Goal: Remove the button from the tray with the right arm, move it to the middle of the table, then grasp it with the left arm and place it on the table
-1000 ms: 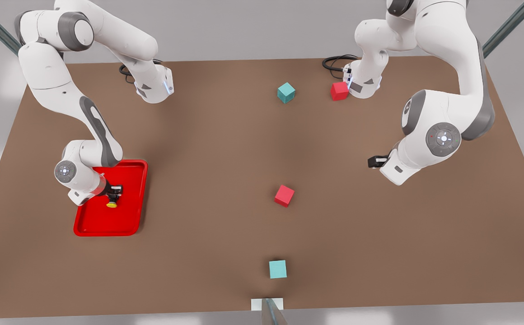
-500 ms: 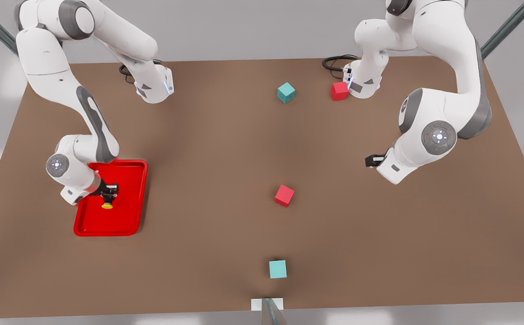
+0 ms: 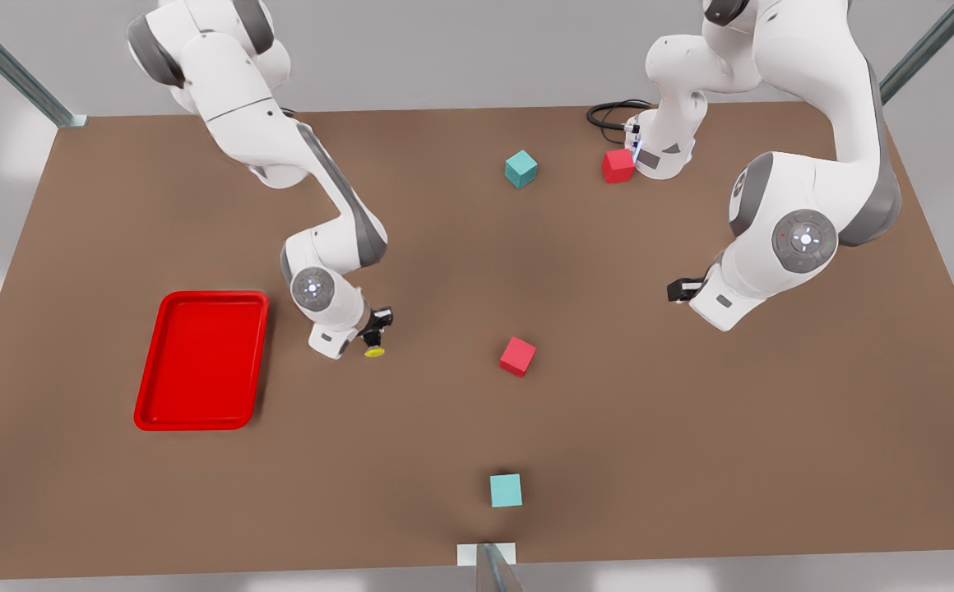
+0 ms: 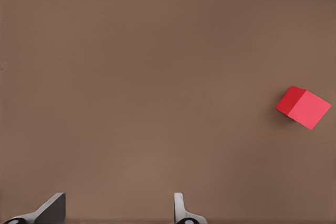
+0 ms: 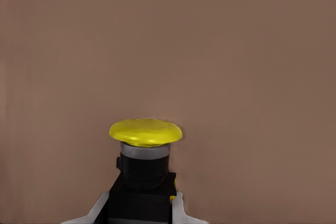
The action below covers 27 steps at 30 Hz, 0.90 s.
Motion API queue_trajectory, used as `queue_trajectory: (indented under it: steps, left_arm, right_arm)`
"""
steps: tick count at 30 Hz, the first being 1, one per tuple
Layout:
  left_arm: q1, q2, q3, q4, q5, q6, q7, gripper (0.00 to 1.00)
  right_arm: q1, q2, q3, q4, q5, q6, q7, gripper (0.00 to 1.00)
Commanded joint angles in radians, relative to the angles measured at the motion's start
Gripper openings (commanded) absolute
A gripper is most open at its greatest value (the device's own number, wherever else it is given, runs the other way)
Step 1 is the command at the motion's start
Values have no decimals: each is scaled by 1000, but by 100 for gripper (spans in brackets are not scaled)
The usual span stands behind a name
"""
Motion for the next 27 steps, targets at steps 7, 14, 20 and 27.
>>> queue_trajectory:
  steps: [7,14,20,27]
  left_arm:
    - [1,-3,0,0,1,-1,-13,100]
    - [1,-12,0,-1,1,-2,-18,100]
    - [1,-11,0,-1,1,4,-19,100]
    - [-1,-11,0,-1,1,4,-20,100]
  right_arm:
    - [504,213,-287,350,361,-171,607,35]
    - [581,382,-298,555,431,-214,709,36]
    - [575,505,-342,690,456,-213,761,36]
    - [581,534,-341,730,496,-220,790,100]
